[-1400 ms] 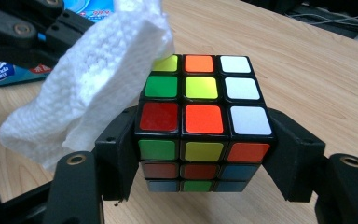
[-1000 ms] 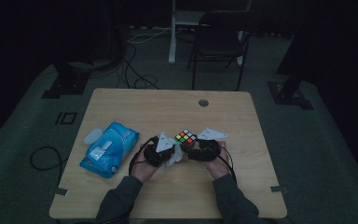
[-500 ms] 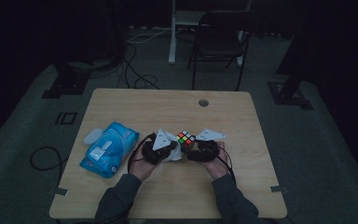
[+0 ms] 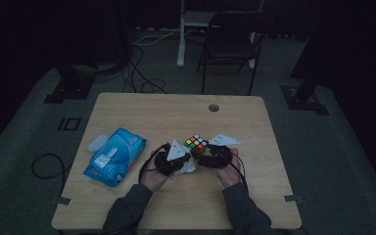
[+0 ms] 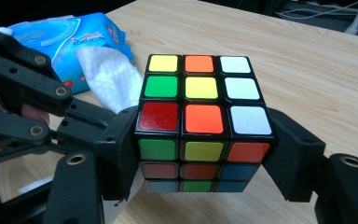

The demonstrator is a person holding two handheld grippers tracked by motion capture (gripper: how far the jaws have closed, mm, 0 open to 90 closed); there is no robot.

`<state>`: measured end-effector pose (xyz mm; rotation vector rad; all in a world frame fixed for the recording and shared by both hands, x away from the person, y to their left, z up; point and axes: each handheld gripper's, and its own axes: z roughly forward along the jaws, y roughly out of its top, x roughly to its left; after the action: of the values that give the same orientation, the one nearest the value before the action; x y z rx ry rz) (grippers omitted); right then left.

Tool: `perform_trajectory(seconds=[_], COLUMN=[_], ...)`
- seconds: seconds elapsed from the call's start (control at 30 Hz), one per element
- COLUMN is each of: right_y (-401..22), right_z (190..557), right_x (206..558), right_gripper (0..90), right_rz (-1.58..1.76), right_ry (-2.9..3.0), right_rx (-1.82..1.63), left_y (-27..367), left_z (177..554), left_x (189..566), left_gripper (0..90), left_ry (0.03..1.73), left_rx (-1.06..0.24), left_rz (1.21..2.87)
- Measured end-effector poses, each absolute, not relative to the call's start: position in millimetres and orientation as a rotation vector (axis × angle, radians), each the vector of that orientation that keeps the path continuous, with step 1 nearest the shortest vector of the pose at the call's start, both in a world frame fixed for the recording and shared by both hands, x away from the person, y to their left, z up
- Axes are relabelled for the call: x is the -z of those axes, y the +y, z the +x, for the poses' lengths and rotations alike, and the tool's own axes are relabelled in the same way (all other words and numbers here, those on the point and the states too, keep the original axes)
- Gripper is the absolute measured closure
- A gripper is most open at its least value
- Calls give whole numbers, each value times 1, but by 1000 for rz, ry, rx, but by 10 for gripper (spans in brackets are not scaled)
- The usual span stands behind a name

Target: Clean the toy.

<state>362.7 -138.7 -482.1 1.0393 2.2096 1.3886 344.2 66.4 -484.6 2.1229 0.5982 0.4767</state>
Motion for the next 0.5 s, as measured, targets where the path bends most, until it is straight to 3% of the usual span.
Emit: perform_trajectory(seconds=[0.5], right_y=[-141], right_z=[366], right_x=[482], right_gripper=[344], right_rz=[1130], right_ry=[2156], right_rx=[-1398], left_y=[53], left_z=[340], left_x=[491], left_gripper=[880], left_ry=[585], left_rx=[-435], left_rz=[2096])
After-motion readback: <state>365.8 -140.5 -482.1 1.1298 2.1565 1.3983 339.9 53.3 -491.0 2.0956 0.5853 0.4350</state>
